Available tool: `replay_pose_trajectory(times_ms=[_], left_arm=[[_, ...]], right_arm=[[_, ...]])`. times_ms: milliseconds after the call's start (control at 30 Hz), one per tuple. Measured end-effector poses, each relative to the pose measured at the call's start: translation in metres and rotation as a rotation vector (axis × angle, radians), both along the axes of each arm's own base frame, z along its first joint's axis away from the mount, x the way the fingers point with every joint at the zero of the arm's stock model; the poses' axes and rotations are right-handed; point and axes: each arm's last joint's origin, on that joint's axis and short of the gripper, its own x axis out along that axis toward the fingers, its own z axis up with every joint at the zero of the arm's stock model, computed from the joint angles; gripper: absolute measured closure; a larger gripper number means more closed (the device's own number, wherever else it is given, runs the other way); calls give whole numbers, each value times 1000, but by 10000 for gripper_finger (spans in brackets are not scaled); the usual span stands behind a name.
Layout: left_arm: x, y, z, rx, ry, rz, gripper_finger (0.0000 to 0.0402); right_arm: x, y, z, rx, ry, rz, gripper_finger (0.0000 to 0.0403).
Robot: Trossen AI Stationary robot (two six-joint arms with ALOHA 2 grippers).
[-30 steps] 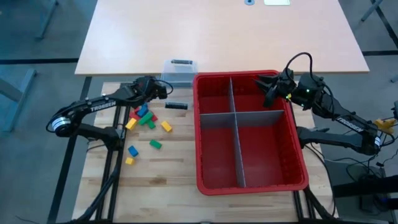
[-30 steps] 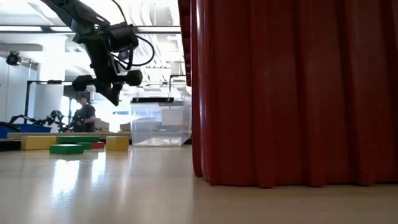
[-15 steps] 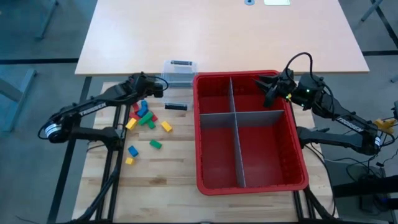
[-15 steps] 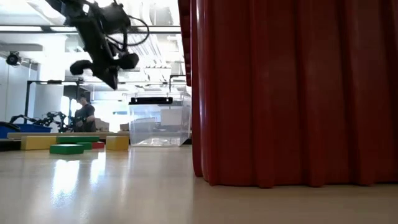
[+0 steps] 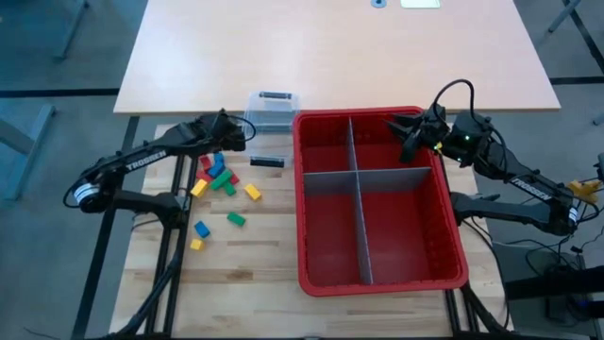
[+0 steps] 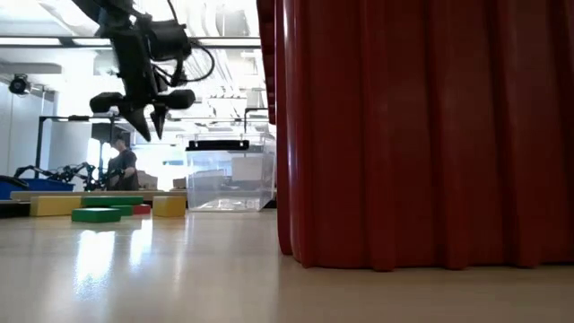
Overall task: Sort blocks
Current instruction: Adjust the colored blocks
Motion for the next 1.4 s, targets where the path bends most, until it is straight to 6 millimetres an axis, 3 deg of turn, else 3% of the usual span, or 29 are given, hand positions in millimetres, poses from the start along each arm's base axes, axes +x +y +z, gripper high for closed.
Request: replay_pose_trajectory(times_ms=[300, 500, 833, 1033, 1233, 1400], left_arm=[[13, 15, -32, -163, 51, 21, 165], [16, 17, -40, -197, 128, -81, 118], [-4, -2, -11, -187, 226, -339, 123], [-16, -11, -12, -281, 350, -399, 124], [-15, -3, -23, -231, 409, -125, 125], [-8, 10, -33, -162, 332, 13, 133]], right_arm=[[0, 0, 0, 0, 0, 1, 262], [-3, 2, 1, 3, -7, 2, 268], [-5, 3, -1, 12, 8, 0, 259], [-5, 2, -1, 0, 16, 1, 266], [-5, 2, -1, -5, 19, -1, 265], [-4, 2, -1, 2, 13, -1, 264]])
